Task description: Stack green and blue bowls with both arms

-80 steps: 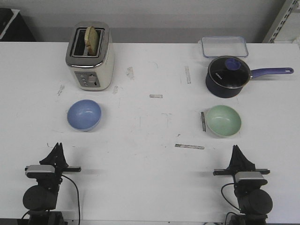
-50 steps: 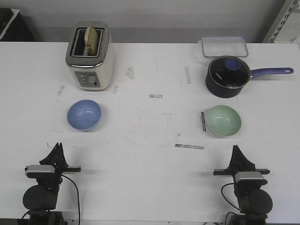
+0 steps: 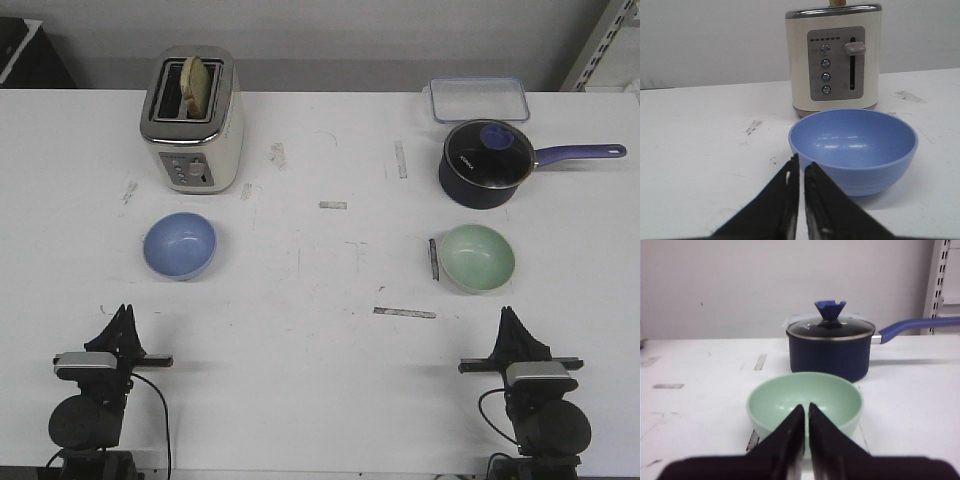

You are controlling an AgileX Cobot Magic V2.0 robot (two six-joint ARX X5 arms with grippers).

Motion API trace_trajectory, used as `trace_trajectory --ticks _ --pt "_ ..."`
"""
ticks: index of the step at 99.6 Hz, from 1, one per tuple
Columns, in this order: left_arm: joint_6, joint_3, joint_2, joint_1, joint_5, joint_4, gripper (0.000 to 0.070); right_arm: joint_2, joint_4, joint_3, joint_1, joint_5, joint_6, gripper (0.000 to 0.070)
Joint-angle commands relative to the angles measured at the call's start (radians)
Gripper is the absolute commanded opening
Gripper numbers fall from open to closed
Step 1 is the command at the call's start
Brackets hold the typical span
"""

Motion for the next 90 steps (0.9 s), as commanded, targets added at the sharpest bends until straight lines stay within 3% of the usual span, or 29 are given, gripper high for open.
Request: trace_trajectory --ticks 1,21,66,90 --pt "0.006 -0.021 -0.002 -0.002 -0.001 0.013 0.0001 0.052 -0.042 0.039 0.001 -0.004 -0.006 0.0007" --pt "0.006 -0.021 -0.002 -0.002 -0.001 0.013 0.0001 0.258 -0.223 0.191 0.001 -0.004 -0.007 0.0007" --pt "0.006 -0.021 -0.002 -0.002 -0.001 0.013 0.0001 0.740 -0.489 0.529 -0.001 -0.002 0.055 0.0007" --pt "0.006 -0.021 -0.002 -0.002 -0.001 0.013 0.0001 0.954 -0.605 0.721 -0.020 -0.100 0.141 0.0011"
